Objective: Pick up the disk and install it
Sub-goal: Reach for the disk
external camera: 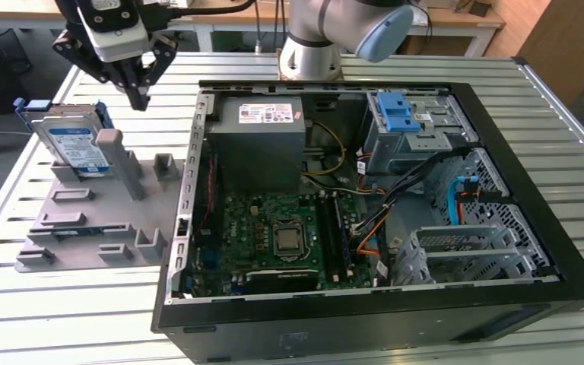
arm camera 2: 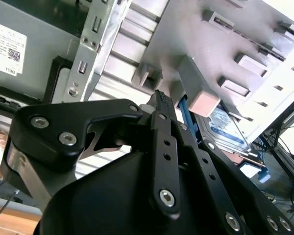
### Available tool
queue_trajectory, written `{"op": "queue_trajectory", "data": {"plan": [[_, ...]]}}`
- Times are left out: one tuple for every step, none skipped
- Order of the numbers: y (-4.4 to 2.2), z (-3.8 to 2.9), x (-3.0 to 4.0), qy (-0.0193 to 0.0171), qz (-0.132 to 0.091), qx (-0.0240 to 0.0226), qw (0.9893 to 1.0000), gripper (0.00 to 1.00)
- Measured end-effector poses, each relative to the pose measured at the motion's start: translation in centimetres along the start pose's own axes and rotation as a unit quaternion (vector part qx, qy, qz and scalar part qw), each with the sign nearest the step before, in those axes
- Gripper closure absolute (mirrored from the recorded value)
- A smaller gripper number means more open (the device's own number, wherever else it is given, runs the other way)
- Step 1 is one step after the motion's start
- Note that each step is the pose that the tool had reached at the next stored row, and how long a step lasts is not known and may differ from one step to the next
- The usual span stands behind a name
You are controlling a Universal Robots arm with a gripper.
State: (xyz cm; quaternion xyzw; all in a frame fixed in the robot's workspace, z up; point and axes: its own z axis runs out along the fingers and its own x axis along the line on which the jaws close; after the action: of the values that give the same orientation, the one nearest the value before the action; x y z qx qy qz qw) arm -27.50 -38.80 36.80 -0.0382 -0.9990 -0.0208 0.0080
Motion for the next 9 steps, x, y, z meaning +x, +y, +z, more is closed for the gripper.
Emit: {"op": "queue_trajectory", "data": {"plan": [[0.05, 0.00, 0.32, 0.0000, 0.000, 0.0000, 1.0000, 0.89], [0.11, 0.01, 0.64, 0.0000, 0.000, 0.0000, 1.0000, 0.89], [0.16, 0.02, 0.96, 0.0000, 0.000, 0.0000, 1.0000, 0.89], [0.20, 0.03, 1.27, 0.0000, 0.000, 0.0001, 1.0000, 0.89], [0.24, 0.03, 1.56, 0.0000, 0.000, 0.0000, 1.0000, 0.89], [0.27, 0.04, 1.82, 0.0000, 0.000, 0.0000, 1.0000, 0.89], [0.29, 0.05, 2.04, 0.0000, 0.000, 0.0000, 1.0000, 0.89], [0.29, 0.05, 2.19, 0.0000, 0.000, 0.0000, 1.0000, 0.89], [0.29, 0.05, 2.28, 0.0000, 0.000, 0.0000, 1.0000, 0.89]]}}
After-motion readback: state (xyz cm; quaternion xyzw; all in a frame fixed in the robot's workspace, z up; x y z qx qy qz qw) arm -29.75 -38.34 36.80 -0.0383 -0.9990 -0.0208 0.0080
